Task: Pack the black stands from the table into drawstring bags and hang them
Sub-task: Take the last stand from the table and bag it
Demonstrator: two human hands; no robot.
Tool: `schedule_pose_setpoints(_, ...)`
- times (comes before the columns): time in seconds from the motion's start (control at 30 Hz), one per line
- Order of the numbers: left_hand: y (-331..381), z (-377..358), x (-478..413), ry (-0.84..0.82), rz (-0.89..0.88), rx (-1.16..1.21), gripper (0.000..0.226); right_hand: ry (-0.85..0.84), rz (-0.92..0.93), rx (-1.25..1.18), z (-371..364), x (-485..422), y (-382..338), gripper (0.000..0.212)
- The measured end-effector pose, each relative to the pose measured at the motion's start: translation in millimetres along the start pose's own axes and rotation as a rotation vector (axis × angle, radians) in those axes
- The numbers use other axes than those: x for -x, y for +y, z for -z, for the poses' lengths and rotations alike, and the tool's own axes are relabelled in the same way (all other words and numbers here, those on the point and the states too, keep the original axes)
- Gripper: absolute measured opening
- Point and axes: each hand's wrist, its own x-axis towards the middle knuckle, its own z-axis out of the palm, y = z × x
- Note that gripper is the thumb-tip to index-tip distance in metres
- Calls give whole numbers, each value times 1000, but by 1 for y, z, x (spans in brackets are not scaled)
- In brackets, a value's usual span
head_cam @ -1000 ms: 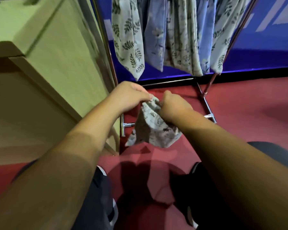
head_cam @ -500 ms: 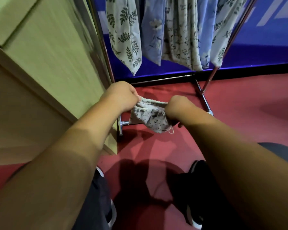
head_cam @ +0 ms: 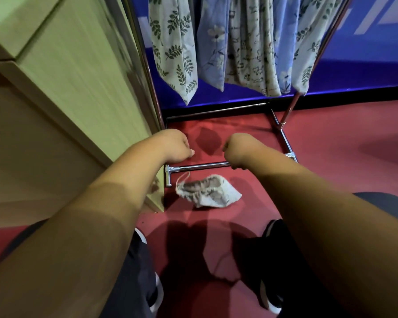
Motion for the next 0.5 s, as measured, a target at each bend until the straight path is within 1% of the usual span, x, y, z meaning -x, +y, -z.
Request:
schedule_pose_setpoints(0.07, 2, 2, 0, 27, -25, -10, 32, 5, 35, -67, -3, -4, -4, 29)
schedule_pose_setpoints(0.17, 5, 9, 5, 103, -62, -1, 30, 68, 80, -146, -5, -7, -16, 28)
schedule_pose_setpoints(0.27, 3, 16, 12, 220, -86, 80, 22, 89, 123, -167, -2, -4, -30, 26)
schedule_pose_setpoints(0.33, -1, 19, 19, 283, -95, 224, 17, 106, 155, -255, 0, 0, -39, 27)
schedule_pose_setpoints(0.4, -10, 25, 32, 301, -81, 417, 17, 124, 147, -483, 5, 11, -51, 24)
schedule_pose_setpoints(0.47, -19, 33, 51, 264, -14, 666, 22, 128, 134, -723, 13, 25, -70, 19)
schedule_pose_setpoints(0.5, -22, 35, 58, 235, 19, 754, 24, 136, 146, -801, 17, 31, -76, 18)
